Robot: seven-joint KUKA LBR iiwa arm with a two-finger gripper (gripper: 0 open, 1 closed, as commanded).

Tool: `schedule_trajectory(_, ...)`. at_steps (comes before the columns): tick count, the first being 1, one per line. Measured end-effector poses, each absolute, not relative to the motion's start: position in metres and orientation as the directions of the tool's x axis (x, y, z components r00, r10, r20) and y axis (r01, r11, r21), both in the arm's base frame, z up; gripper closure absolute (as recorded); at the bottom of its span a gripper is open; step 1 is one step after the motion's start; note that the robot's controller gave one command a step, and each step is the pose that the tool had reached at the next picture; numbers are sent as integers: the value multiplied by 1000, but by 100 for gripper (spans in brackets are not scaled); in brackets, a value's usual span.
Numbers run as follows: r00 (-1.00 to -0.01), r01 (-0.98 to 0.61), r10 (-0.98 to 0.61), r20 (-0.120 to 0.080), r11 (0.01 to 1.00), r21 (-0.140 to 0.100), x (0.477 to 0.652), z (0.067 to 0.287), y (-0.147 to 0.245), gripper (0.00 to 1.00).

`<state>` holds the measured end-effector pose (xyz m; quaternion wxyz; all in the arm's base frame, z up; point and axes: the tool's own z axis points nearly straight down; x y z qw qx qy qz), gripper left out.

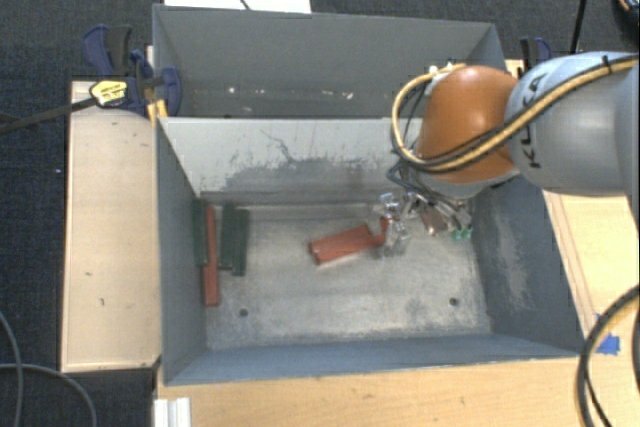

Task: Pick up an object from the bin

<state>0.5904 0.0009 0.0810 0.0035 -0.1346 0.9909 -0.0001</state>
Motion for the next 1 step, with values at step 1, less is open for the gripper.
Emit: schedule_trajectory(1,-754,-657,-657,-16,754,-15,599,77,36,100)
